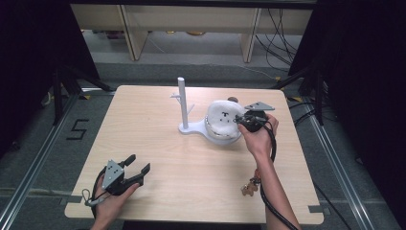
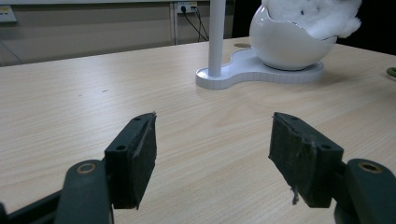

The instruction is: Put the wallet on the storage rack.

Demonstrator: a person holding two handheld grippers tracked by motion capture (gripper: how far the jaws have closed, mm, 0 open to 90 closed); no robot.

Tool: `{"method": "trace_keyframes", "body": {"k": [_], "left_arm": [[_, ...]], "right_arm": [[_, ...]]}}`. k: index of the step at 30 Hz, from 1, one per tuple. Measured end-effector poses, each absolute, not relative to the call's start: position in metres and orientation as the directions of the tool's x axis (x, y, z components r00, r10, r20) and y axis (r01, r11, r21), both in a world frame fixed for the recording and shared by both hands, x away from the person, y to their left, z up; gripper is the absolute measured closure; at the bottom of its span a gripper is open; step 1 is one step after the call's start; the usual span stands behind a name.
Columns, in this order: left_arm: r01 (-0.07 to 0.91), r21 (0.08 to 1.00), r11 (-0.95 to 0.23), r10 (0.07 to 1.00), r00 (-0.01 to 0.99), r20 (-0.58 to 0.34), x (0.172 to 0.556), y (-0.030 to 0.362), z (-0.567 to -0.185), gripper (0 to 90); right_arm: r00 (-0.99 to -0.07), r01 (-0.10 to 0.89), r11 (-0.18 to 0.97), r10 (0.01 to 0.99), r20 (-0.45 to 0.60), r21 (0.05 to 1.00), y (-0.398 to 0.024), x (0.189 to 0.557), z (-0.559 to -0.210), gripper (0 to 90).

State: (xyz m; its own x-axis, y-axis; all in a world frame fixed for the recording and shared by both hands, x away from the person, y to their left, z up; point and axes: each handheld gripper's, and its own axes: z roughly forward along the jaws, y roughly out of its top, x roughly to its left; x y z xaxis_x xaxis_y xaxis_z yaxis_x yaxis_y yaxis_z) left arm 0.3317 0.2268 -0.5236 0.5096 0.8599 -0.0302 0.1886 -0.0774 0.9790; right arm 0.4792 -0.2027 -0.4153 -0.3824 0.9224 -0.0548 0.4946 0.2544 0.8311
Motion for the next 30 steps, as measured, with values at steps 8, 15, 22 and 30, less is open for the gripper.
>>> {"method": "trace_keyframes", "body": {"k": [8,15,22,30], "left_arm": [[0.193,0.977,-0.089,0.862,0.507,-0.021,0.331,0.226,-0.523,31.4],[0.181,0.980,-0.081,0.858,0.513,-0.024,0.333,0.226,-0.524,31.4],[0.181,0.980,-0.084,0.858,0.513,-0.021,0.334,0.226,-0.524,31.4],[0.203,0.975,-0.087,0.864,0.503,-0.027,0.332,0.226,-0.523,31.6]], "right_arm": [[-0.357,0.506,0.185,0.934,0.009,0.842,-0.204,0.472,-0.411,48.4],[-0.350,0.487,0.166,0.937,0.017,0.857,-0.210,0.468,-0.406,42.1],[-0.328,0.511,0.120,0.943,0.064,0.851,-0.210,0.458,-0.406,39.0],[-0.323,0.543,0.099,0.941,0.098,0.834,-0.222,0.444,-0.411,39.4]]}}
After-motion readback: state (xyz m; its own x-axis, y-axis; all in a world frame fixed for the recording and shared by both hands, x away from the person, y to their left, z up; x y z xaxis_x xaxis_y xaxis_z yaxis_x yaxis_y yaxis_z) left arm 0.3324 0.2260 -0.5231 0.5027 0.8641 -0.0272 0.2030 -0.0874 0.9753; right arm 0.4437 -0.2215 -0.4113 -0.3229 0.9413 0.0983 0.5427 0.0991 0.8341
